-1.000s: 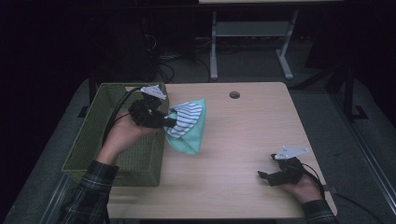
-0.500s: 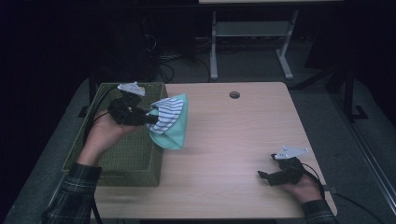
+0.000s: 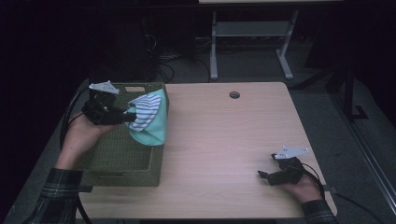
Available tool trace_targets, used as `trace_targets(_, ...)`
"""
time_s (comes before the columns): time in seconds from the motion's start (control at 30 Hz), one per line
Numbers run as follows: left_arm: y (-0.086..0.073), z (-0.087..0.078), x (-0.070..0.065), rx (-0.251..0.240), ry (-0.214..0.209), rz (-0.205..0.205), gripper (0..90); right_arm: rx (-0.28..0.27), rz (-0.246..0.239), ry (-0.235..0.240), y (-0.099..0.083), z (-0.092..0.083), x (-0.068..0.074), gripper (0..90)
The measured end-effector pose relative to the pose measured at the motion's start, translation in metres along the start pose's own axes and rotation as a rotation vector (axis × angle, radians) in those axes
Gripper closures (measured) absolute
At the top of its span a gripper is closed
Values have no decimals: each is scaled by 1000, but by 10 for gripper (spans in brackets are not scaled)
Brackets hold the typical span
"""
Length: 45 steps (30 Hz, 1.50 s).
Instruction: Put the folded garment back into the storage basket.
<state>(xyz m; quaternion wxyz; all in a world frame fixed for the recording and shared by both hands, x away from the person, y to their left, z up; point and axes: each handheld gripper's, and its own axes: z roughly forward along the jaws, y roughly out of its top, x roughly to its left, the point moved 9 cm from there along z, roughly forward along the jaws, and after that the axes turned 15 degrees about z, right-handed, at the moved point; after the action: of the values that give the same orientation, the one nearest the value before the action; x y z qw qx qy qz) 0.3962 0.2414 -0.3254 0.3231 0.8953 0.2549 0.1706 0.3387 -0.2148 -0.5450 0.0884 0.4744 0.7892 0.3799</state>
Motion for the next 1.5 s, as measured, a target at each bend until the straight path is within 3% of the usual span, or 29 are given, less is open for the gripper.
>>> trace_targets(0.33, -25, -11, 17, 28, 52, -48, 755, 0, 6, -3, 0, 0, 0, 95)
trace_targets(0.6, -40, -7, 24, 39, 53, -85, 755, 1, 7, -3, 0, 0, 0, 95)
trace_targets(1.23, -76, 25, 30, 81, 21, -151, 754, 2, 6, -3, 0, 0, 0, 95)
trace_targets(1.5, -92, 44, 31, 120, 12, -166, 753, 0, 2, -4, 0, 0, 0, 95)
